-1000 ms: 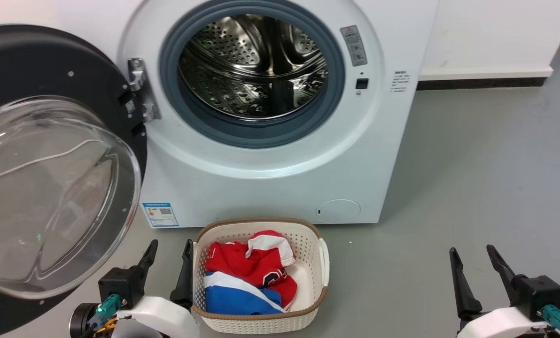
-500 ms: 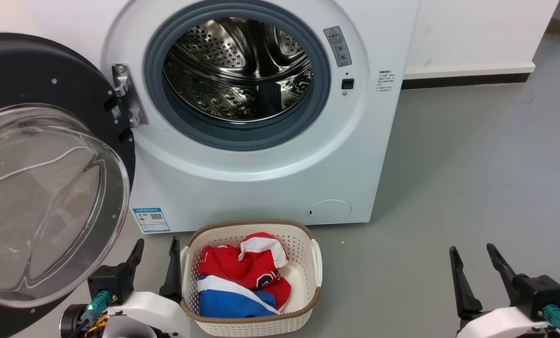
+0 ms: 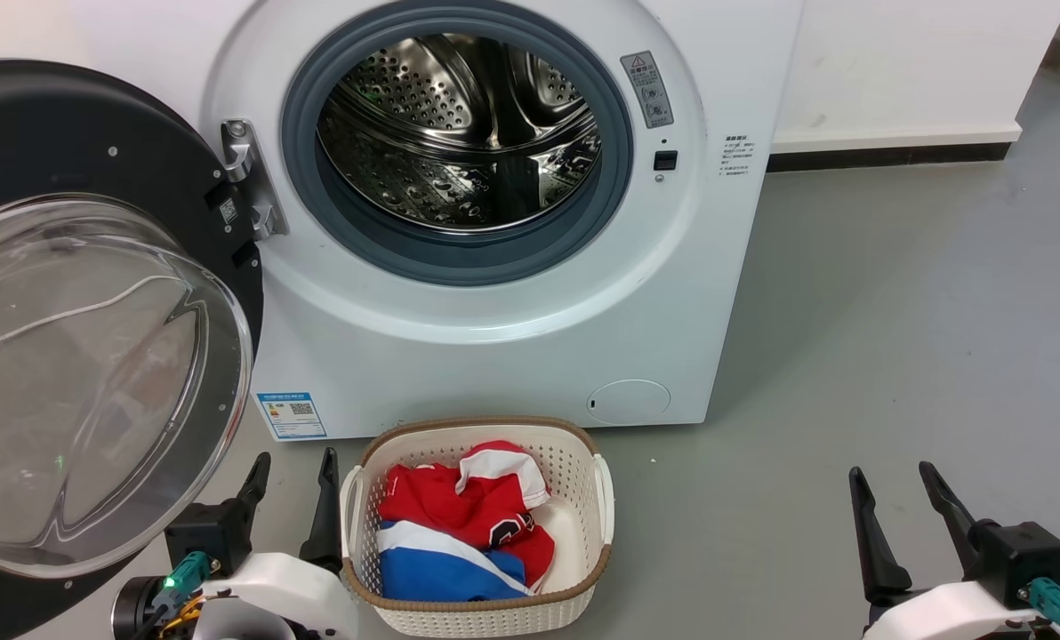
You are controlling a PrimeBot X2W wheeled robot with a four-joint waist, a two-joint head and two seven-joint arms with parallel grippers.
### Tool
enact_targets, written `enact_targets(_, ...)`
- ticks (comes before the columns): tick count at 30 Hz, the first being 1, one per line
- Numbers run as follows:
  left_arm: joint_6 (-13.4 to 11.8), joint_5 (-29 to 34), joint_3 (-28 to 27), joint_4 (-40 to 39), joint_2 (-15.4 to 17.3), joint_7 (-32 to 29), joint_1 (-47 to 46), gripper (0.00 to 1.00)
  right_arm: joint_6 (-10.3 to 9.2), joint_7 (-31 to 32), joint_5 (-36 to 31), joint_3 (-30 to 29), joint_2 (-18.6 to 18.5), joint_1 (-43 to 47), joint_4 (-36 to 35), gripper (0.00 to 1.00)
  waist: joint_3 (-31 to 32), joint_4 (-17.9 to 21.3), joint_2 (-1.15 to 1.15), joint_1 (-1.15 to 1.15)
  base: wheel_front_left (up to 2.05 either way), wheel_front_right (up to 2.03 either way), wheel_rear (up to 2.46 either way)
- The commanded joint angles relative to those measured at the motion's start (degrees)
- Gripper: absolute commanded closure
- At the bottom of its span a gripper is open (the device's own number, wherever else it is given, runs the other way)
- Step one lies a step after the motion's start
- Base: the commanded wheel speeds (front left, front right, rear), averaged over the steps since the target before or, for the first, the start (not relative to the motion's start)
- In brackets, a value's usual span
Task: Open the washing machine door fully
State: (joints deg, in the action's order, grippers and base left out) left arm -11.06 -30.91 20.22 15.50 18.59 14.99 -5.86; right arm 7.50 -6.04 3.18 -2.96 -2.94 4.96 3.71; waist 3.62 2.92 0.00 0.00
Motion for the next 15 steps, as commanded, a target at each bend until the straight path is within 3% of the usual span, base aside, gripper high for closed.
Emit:
enact_targets(1, 0.1, 0.3, -0.1, 0.1, -0.2, 0.3, 0.5, 0.00, -0.02, -0.3, 0.3, 0.0, 0.1, -0.1, 0.1, 0.00, 0.0, 0.0, 0.00, 0.00, 0.00, 0.00, 0.00)
enact_targets(7, 0.4, 1.0, -0.7, 0.2, -0.4, 0.3, 0.5, 0.00, -0.02, -0.5, 0.4, 0.0, 0.1, 0.1, 0.2, 0.00, -0.1, -0.1, 0.00, 0.00, 0.00, 0.00, 0.00)
enact_targets(8, 0.3, 0.6, -0.5, 0.2, -0.4, 0.0, 0.1, 1.00, 0.01, -0.1, 0.4, 0.0, 0.0, 0.0, 0.3, 1.00, -0.1, -0.1, 0.00, 0.00, 0.00, 0.00, 0.00)
enact_targets(15, 1.7, -4.2, -2.3, 0.7, -1.9, -1.8, 0.5, 1.00, 0.01, 1.4, 6.9, -0.8, 0.0, -1.1, 2.4, 1.00, -0.3, -0.2, 0.00, 0.00, 0.00, 0.00, 0.00)
